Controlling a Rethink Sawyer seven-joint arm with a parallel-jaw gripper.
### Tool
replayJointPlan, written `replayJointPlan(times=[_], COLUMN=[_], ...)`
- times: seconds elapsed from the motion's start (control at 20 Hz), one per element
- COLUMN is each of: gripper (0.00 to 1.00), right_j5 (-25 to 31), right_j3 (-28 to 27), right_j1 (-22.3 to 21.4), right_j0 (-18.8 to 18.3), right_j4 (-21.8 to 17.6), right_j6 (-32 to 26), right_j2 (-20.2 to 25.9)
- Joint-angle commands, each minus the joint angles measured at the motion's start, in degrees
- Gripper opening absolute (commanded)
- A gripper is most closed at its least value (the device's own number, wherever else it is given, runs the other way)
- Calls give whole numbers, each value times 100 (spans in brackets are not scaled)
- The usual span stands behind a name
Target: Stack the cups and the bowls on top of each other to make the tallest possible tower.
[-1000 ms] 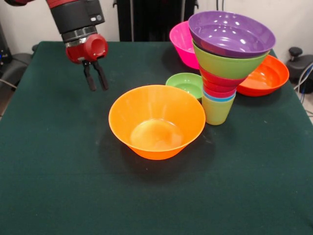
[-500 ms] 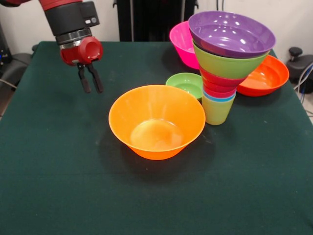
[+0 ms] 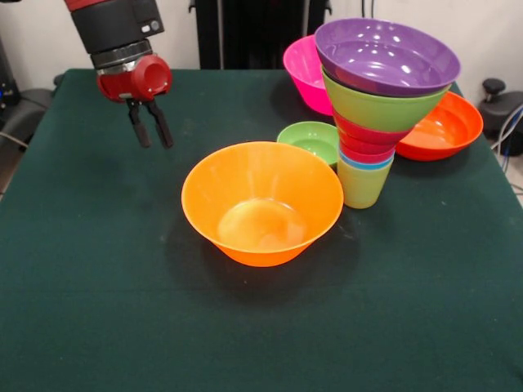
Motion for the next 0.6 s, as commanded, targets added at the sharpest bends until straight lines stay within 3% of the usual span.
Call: replayJointPlan(times=[0.05,0.6], gripper=[100,100], right_j5=[739,471], right_j3=[-536,-740], right_j1=[-167,63], right_j0=[434,638], right_j4=[41,-101], right_j6=[-562,-411], right_j2=[136,-18])
